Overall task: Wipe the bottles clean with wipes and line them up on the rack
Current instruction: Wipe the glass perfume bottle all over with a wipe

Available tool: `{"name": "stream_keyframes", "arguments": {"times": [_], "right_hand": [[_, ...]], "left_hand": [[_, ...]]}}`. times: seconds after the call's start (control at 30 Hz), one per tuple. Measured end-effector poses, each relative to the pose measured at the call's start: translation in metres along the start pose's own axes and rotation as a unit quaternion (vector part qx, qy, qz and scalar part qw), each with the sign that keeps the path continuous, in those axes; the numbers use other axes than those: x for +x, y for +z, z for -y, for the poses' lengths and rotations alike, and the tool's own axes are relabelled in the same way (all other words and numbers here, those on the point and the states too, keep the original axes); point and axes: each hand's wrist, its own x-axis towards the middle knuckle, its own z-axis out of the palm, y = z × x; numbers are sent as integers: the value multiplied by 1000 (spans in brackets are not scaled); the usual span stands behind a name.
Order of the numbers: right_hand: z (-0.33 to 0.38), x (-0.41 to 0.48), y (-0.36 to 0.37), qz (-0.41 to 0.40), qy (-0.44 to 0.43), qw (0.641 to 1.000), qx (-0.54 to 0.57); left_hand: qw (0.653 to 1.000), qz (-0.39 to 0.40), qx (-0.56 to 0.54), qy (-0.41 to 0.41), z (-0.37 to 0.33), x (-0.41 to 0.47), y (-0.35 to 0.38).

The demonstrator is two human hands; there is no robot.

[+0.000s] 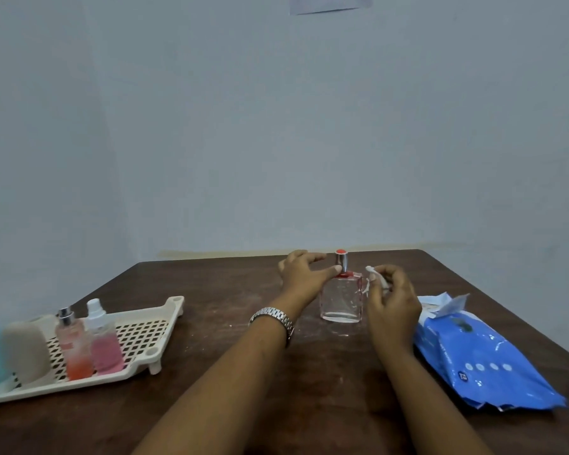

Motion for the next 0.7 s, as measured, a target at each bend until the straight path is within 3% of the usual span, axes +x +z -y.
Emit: {"name": "stream_keyframes", "arguments": {"times": [0.33,0.7], "right_hand": [[-2,-1,4,14,-8,1000,1],[1,-3,5,29,-15,999,5]], "left_hand": [[998,-3,-52,-27,3,-1,21],[994,-88,-55,16,-1,-15,0]]}}
